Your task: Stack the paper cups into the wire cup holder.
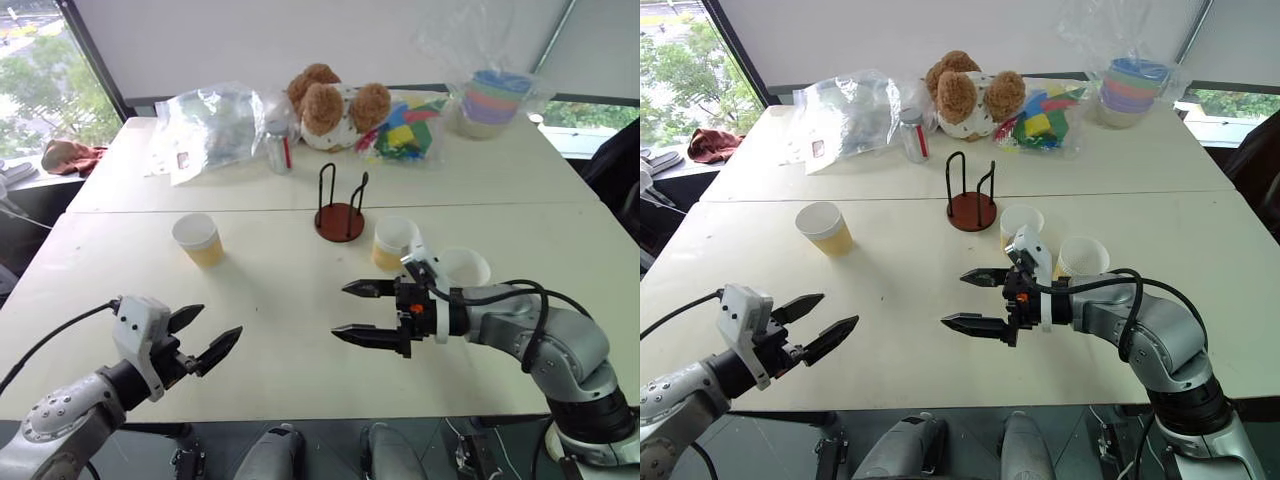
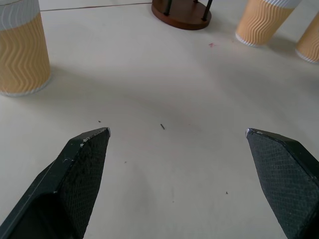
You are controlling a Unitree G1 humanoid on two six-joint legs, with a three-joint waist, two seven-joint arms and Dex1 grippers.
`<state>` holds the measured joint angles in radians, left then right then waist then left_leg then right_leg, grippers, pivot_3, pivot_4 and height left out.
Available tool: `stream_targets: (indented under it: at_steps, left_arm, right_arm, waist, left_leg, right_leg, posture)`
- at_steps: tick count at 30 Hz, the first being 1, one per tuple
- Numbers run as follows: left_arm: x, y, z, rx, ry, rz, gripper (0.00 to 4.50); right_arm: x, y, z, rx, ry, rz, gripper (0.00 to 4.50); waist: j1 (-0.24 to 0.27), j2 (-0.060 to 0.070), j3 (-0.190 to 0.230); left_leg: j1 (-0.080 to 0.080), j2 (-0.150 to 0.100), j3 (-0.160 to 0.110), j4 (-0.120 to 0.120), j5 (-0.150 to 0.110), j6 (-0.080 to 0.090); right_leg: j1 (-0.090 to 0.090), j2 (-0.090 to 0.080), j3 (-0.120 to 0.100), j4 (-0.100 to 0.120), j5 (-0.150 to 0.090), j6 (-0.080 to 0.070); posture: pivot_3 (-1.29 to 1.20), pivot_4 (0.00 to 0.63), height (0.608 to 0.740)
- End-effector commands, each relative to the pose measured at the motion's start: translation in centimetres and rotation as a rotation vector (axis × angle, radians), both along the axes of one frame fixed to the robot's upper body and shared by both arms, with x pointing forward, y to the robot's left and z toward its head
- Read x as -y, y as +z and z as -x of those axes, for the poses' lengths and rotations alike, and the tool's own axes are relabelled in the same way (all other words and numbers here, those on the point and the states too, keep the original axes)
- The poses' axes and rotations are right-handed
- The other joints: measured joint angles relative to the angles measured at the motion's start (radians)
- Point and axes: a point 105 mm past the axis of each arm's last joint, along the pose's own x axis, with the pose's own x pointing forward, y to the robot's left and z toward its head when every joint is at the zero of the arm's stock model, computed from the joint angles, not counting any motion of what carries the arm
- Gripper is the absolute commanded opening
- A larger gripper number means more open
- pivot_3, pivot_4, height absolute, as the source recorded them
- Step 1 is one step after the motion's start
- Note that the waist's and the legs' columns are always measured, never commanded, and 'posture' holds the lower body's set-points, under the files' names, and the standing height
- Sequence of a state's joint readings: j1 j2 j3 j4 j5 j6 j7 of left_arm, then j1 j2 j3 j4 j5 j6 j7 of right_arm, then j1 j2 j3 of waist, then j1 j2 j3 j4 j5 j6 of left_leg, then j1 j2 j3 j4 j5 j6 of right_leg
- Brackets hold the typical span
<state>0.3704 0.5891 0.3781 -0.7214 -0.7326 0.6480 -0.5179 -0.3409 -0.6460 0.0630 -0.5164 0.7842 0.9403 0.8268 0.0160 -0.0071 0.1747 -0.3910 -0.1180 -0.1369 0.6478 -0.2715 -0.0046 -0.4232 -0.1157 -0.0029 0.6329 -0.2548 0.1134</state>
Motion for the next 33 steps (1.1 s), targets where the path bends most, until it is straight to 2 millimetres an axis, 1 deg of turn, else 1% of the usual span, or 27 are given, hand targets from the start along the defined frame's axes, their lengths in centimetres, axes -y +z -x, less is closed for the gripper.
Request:
stream_targets:
  at_steps: [1,8,12,13,14,15,16,18,19,22,23,24,25,27,29,31,33]
  left_arm:
    - [0.1,1.3,-0.1,0.053,-0.001,0.003,4.50]
    - [0.1,1.5,-1.0,0.075,-0.001,-0.016,4.50]
    - [-0.6,1.6,-1.7,0.087,0.008,-0.045,4.50]
    - [-0.8,1.7,-1.9,0.091,-0.003,-0.065,4.50]
    - [-0.9,1.9,-2.0,0.094,-0.021,-0.086,4.50]
    - [-1.1,2.3,-2.2,0.100,-0.043,-0.109,4.50]
    - [-1.2,2.5,-2.3,0.104,-0.057,-0.122,4.50]
    - [-1.8,3.3,-2.6,0.115,-0.083,-0.167,4.50]
    - [-2.1,3.9,-2.8,0.122,-0.089,-0.175,4.50]
    - [-2.6,7.0,-3.3,0.150,-0.139,-0.159,4.50]
    - [-2.5,7.8,-3.3,0.154,-0.162,-0.153,4.50]
    - [-2.5,8.4,-3.3,0.156,-0.181,-0.153,4.50]
    - [-2.4,8.9,-3.3,0.154,-0.201,-0.154,4.50]
    - [-2.2,10.1,-3.4,0.161,-0.235,-0.156,4.50]
    - [-2.2,10.9,-3.8,0.186,-0.234,-0.170,4.50]
    - [-2.3,11.1,-4.3,0.201,-0.217,-0.173,4.50]
    - [-2.4,10.8,-4.5,0.201,-0.205,-0.175,4.50]
  right_arm:
    - [-0.3,1.0,0.4,0.035,0.023,-0.022,4.46]
    - [-0.4,1.5,0.1,0.072,0.017,-0.021,4.46]
    - [-0.6,1.9,-0.1,0.083,0.016,-0.027,4.46]
    - [-0.7,2.3,-0.2,0.084,0.015,-0.036,4.46]
    - [-0.8,3.0,-0.4,0.082,0.016,-0.063,4.46]
    - [-1.0,4.7,-0.7,0.069,0.013,-0.141,4.46]
    - [-1.1,5.8,-0.9,0.057,0.015,-0.196,4.46]
    - [-0.8,7.9,-1.5,0.051,0.010,-0.255,4.46]
    - [-0.5,8.8,-1.8,0.059,0.001,-0.261,4.46]
    - [0.1,12.5,-3.4,0.100,-0.047,-0.305,4.46]
    - [0.2,13.4,-3.9,0.117,-0.063,-0.305,4.46]
    - [0.2,14.0,-4.5,0.135,-0.086,-0.284,4.46]
    - [0.2,14.1,-5.2,0.159,-0.116,-0.241,4.46]
    - [0.2,13.5,-7.5,0.216,-0.197,-0.105,4.46]
    - [0.1,12.8,-9.2,0.229,-0.231,-0.016,4.46]
    - [0.0,12.0,-10.4,0.218,-0.249,0.041,4.46]
    - [-0.2,11.2,-11.3,0.222,-0.255,0.103,4.46]
  waist:
    - [-0.001,0.000,0.000]
    - [-0.001,0.000,0.000]
    - [-0.002,0.000,0.000]
    - [-0.002,0.000,0.000]
    - [-0.002,0.000,0.000]
    - [-0.003,0.000,0.000]
    - [-0.005,0.000,0.000]
    - [-0.004,0.001,0.001]
    - [-0.003,0.001,0.001]
    - [-0.002,0.001,0.001]
    - [-0.003,0.001,0.001]
    - [-0.004,0.001,0.001]
    - [-0.005,0.001,0.001]
    - [-0.009,0.001,0.001]
    - [-0.013,0.001,0.001]
    - [-0.023,0.001,0.001]
    - [-0.030,0.001,0.001]
  left_leg:
    - [0.000,0.000,0.000,0.000,0.000,0.000]
    - [0.000,0.000,0.000,0.000,0.000,0.000]
    - [0.000,0.000,0.000,0.000,0.000,0.000]
    - [0.000,0.000,0.000,0.000,0.000,0.000]
    - [0.000,0.000,0.000,0.000,0.000,0.000]
    - [0.000,0.000,0.000,0.000,0.000,0.000]
    - [0.000,0.001,0.000,0.000,0.000,0.000]
    - [0.000,0.002,0.001,0.000,0.000,-0.001]
    - [0.000,0.002,0.001,0.000,0.000,-0.001]
    - [0.000,0.002,0.000,-0.001,0.000,-0.001]
    - [0.000,0.003,0.000,-0.001,0.000,-0.001]
    - [-0.001,0.003,0.000,-0.001,0.000,-0.001]
    - [-0.001,0.003,0.001,-0.001,0.000,-0.001]
    - [-0.001,0.003,0.001,-0.002,0.001,-0.001]
    - [-0.001,0.003,0.002,-0.002,0.002,-0.003]
    - [-0.001,0.004,0.003,-0.003,0.002,-0.004]
    - [-0.002,0.004,0.003,-0.003,0.003,-0.005]
  right_leg:
    - [0.000,0.000,0.000,0.000,0.000,0.000]
    - [0.000,0.000,0.000,0.000,0.000,0.000]
    - [0.000,0.001,0.000,0.000,0.000,0.000]
    - [0.000,0.001,0.000,0.000,0.000,0.000]
    - [0.000,0.001,0.000,0.000,0.000,0.000]
    - [0.000,0.001,0.000,0.000,0.000,0.000]
    - [-0.001,0.001,0.000,0.000,0.001,-0.001]
    - [-0.001,0.002,0.001,0.000,0.002,-0.003]
    - [-0.001,0.003,0.001,0.000,0.002,-0.003]
    - [-0.001,0.003,0.000,-0.001,0.002,-0.003]
    - [-0.001,0.003,0.000,-0.001,0.002,-0.003]
    - [-0.002,0.003,0.000,-0.001,0.002,-0.003]
    - [-0.002,0.003,0.000,-0.001,0.002,-0.003]
    - [-0.003,0.003,0.000,-0.001,0.002,-0.003]
    - [-0.003,0.003,0.000,-0.001,0.002,-0.003]
    - [-0.004,0.003,0.000,-0.001,0.002,-0.003]
    - [-0.004,0.003,0.001,-0.001,0.002,-0.003]
  posture:
    - [0.00,0.150,0.740]
    - [0.00,0.150,0.740]
    - [0.00,0.150,0.740]
    - [0.00,0.150,0.740]
    - [0.00,0.150,0.740]
    - [0.00,0.150,0.740]
    - [0.00,0.150,0.740]
    - [0.00,0.150,0.740]
    - [0.00,0.150,0.740]
    - [0.00,0.150,0.740]
    - [0.00,0.150,0.740]
    - [0.00,0.150,0.740]
    - [0.00,0.150,0.740]
    - [0.00,0.150,0.740]
    - [0.00,0.150,0.740]
    - [0.00,0.150,0.740]
    - [0.00,0.150,0.740]
